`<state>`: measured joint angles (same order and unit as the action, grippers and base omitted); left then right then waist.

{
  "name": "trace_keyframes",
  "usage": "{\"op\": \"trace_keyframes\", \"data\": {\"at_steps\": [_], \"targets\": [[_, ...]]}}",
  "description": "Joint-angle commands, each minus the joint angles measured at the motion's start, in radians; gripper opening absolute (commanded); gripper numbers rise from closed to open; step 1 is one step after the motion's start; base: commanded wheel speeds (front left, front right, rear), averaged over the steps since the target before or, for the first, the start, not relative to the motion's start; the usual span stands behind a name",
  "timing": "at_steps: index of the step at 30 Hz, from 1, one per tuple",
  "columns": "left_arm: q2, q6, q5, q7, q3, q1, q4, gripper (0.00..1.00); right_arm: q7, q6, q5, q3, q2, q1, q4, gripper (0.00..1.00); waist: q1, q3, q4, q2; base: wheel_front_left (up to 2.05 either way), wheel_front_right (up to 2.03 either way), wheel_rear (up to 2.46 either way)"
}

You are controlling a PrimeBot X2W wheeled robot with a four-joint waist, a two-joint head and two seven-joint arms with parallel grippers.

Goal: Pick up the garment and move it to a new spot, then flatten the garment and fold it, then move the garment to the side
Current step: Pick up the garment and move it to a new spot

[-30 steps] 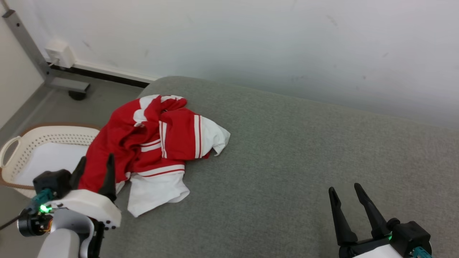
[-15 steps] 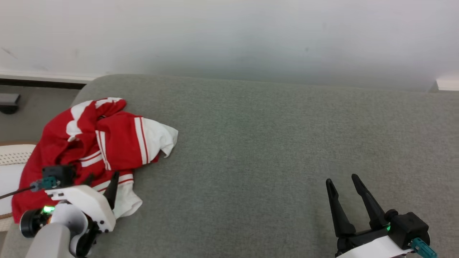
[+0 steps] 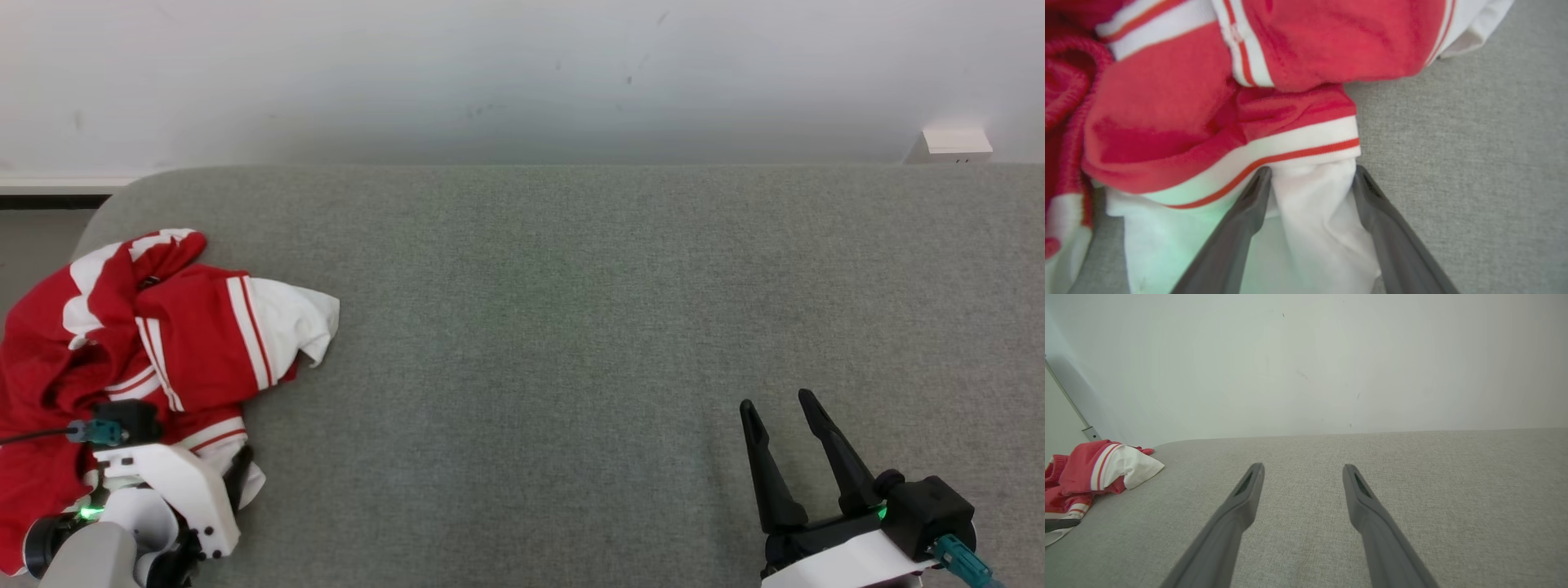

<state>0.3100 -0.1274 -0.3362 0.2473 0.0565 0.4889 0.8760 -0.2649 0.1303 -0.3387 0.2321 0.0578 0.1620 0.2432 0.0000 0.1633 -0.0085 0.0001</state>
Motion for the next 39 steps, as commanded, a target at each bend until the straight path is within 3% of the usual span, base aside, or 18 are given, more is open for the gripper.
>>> {"op": "trace_keyframes", "data": {"at_steps": [1,2,3,4,19,29,39], "targets": [[-0.012,-0.002,-0.010,0.025,0.017,-0.023,0.040,1.00,0.001,0.001,-0.004,0.002,0.002,0.010,0.003,1.00,0.0000,0.001,0.000,-0.0001,0.00,0.00,0.00],[-0.011,-0.002,-0.012,0.008,0.022,-0.017,0.043,0.68,0.001,0.001,-0.004,0.003,0.001,0.012,0.003,1.00,0.0000,0.001,0.000,-0.0001,0.00,0.00,0.00],[-0.011,-0.002,-0.015,-0.012,0.025,-0.009,0.043,0.10,0.001,0.001,-0.005,0.004,0.001,0.013,0.003,1.00,0.0000,0.001,0.000,-0.0001,0.00,0.00,0.00],[-0.011,-0.003,-0.018,-0.029,0.032,-0.001,0.044,0.00,0.001,0.001,-0.005,0.004,0.001,0.014,0.004,1.00,0.0000,0.000,0.002,-0.0001,0.00,0.00,0.00],[0.035,-0.004,-0.018,-0.136,0.161,0.078,-0.050,0.00,0.001,0.001,-0.015,-0.002,-0.004,-0.031,0.023,1.00,0.0000,-0.107,0.035,-0.0001,0.00,0.00,0.00],[0.111,0.001,0.022,-0.068,0.253,0.126,-0.374,0.00,0.001,0.001,-0.021,-0.021,-0.006,-0.065,0.022,1.00,0.0000,-0.178,-0.024,-0.0001,0.00,0.00,0.00],[0.091,0.023,0.006,0.020,0.276,0.124,-0.701,0.00,0.001,0.001,-0.002,-0.051,-0.006,-0.050,0.012,1.00,0.0000,-0.201,-0.155,-0.0001,0.00,0.00,0.00]]}}
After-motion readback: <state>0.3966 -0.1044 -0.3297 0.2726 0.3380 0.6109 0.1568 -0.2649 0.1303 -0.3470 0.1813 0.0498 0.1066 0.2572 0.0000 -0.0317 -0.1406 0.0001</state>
